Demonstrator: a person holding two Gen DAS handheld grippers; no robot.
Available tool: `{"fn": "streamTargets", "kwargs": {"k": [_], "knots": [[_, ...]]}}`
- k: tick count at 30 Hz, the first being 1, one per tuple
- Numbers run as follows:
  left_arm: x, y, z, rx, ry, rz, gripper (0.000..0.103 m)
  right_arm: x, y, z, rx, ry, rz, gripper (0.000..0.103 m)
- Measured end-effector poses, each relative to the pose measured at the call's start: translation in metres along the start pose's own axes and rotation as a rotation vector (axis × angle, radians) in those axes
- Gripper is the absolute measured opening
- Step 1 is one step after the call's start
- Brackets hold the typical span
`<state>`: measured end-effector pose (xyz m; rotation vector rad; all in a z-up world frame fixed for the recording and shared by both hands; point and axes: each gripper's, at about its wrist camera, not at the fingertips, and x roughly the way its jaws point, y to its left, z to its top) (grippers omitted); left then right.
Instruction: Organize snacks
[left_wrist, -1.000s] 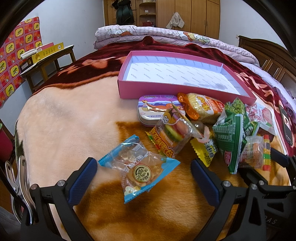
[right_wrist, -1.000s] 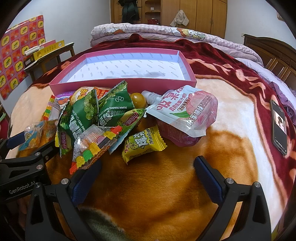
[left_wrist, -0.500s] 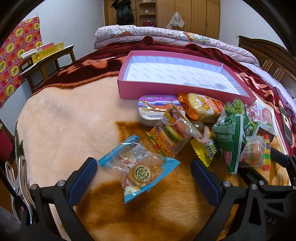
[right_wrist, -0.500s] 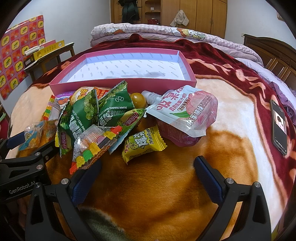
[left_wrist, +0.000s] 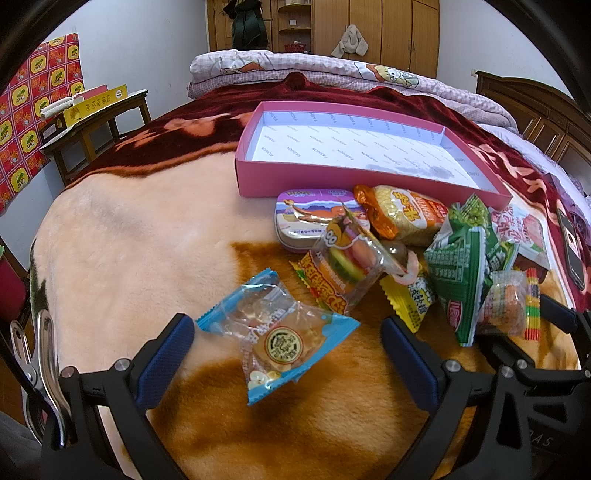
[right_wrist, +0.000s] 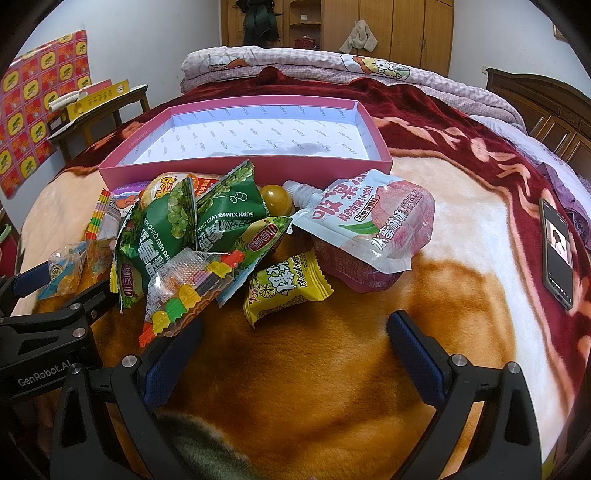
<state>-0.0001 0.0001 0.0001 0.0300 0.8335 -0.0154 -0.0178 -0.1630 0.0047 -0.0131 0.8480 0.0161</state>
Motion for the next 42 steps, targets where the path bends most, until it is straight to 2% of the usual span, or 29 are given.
{"fn": "streamTargets", "kwargs": {"k": [30, 42], "knots": [[0.001, -0.003, 0.0, 0.003, 0.006, 0.004, 0.102, -0.001, 0.002, -0.001, 0.0, 0.0, -0.002, 0.102], [-0.009, 0.001, 0.0, 0.046, 0.024, -0.035, 0.096, -0.008, -0.002, -0.004, -0.011, 0.021, 0.037, 0.102]]}}
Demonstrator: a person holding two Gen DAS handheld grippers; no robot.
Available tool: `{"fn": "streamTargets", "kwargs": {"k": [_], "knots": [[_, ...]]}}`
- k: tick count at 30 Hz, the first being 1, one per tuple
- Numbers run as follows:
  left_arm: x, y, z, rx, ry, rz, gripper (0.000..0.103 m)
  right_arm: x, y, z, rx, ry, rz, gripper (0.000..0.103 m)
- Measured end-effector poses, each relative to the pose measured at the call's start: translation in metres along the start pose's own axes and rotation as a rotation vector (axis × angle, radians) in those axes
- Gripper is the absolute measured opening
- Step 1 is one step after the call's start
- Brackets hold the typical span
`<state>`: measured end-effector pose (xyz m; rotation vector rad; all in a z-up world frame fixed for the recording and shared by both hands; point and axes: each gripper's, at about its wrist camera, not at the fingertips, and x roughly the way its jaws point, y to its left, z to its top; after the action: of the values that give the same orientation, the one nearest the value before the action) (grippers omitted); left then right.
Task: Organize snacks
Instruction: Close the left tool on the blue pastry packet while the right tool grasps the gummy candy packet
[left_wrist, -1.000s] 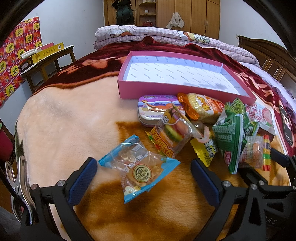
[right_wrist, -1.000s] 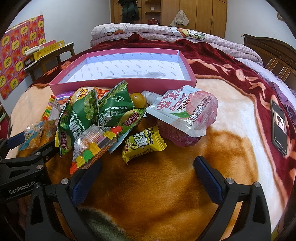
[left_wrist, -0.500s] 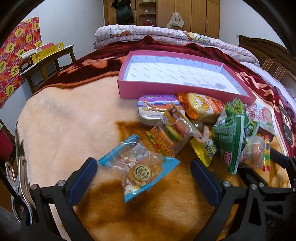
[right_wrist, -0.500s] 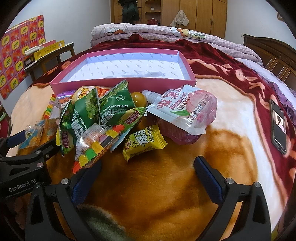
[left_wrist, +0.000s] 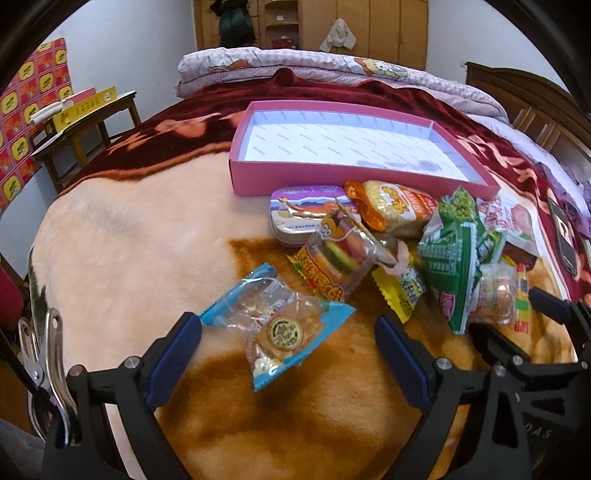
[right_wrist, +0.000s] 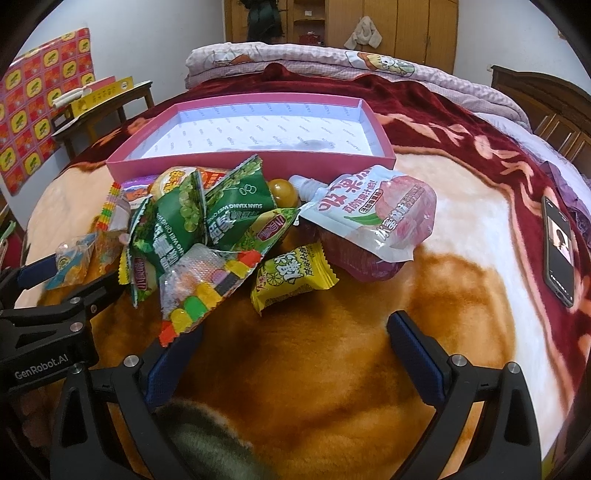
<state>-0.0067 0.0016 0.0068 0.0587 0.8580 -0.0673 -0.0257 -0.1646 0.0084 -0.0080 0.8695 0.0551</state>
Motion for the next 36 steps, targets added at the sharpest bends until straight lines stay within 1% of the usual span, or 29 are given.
{"fn": "streamTargets", "kwargs": {"k": [4, 7, 11, 13, 17, 19, 23, 25, 29, 31, 36], "knots": [[-0.006, 0.004, -0.002, 0.011, 0.009, -0.024, 0.093, -0.004, -0.002, -0.002, -0.007, 0.001, 0.033, 0.101], [-0.008, 0.004, -0.001, 0.037, 0.022, -0.044, 0.091, -0.007, -0.003, -0.003, -0.018, 0.003, 0.053, 0.1], [-0.017, 0.006, -0.001, 0.066, 0.031, -0.089, 0.089, -0.011, -0.002, -0.004, -0.05, 0.017, 0.075, 0.098], [-0.022, 0.009, 0.0, 0.072, 0.028, -0.111, 0.089, -0.014, -0.001, -0.005, -0.064, 0.024, 0.1, 0.095], [-0.033, 0.016, 0.001, 0.068, 0.018, -0.134, 0.088, -0.025, 0.002, -0.005, -0.077, 0.037, 0.15, 0.09], [-0.039, 0.021, 0.002, 0.064, 0.007, -0.139, 0.088, -0.031, 0.004, -0.005, -0.081, 0.022, 0.166, 0.09], [-0.049, 0.034, 0.003, 0.056, -0.016, -0.12, 0.088, -0.043, 0.012, -0.003, -0.12, -0.007, 0.179, 0.088], [-0.051, 0.041, 0.003, 0.041, -0.02, -0.109, 0.088, -0.044, 0.013, -0.003, -0.125, -0.01, 0.185, 0.083], [-0.049, 0.049, 0.003, 0.023, -0.009, -0.114, 0.086, -0.038, 0.011, -0.003, -0.113, 0.006, 0.202, 0.08], [-0.046, 0.048, 0.002, 0.02, 0.005, -0.128, 0.084, -0.036, 0.01, -0.004, -0.112, 0.016, 0.2, 0.075], [-0.037, 0.036, 0.0, 0.052, 0.021, -0.155, 0.083, -0.028, 0.011, -0.006, -0.116, 0.033, 0.213, 0.072]]}}
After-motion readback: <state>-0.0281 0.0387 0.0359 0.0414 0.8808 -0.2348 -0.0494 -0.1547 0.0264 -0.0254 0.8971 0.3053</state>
